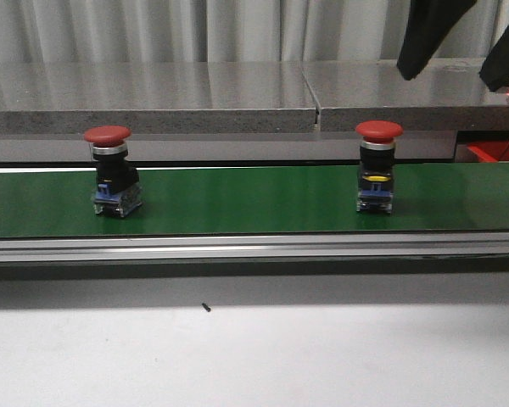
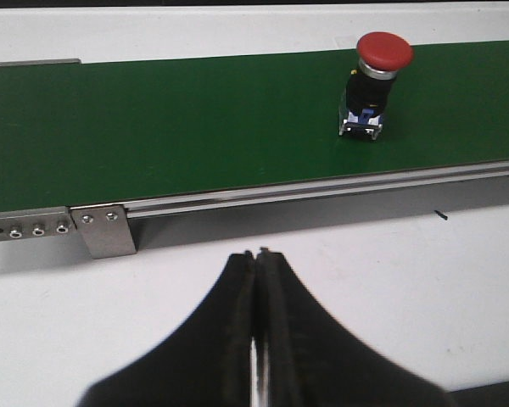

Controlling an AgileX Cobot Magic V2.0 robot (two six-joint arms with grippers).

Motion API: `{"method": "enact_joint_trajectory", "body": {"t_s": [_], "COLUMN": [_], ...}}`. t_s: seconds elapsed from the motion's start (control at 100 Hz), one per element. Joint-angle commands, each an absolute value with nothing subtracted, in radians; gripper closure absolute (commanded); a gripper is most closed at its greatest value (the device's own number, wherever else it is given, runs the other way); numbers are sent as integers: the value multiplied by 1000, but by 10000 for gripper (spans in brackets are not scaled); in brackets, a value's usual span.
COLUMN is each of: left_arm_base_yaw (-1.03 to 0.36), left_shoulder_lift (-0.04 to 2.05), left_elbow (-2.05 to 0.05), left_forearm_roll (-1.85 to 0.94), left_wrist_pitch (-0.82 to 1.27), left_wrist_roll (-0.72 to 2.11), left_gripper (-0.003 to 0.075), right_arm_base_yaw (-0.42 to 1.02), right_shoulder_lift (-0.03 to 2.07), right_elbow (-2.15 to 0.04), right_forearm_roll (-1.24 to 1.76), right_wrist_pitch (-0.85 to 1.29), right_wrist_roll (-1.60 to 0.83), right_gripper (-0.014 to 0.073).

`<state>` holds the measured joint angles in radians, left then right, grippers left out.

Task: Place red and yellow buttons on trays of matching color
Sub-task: 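Grasp the first red button at the belt's end with the right gripper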

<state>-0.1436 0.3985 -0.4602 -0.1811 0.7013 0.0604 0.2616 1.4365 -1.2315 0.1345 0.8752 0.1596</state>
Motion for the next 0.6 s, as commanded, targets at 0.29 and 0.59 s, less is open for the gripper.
{"method": "enact_joint_trajectory", "body": {"t_s": [0.29,0.59], "left_arm_base_yaw": [-153,-153], "left_shoulder_lift": [404,404], "left_elbow": [-490,-490], "left_forearm_roll": [-192,-192], "left_wrist_pitch": [641,641], "left_wrist_roll": [50,50], "left_gripper": [741,741], "right_arm_base_yaw": [263,253], "right_shoulder_lift": [1550,1635], "right_elbow": [-1306,-1306], "right_forearm_roll": [142,107], "right_wrist_pitch": [834,778], "right_wrist_roll": [288,286], "right_gripper": [6,195]}}
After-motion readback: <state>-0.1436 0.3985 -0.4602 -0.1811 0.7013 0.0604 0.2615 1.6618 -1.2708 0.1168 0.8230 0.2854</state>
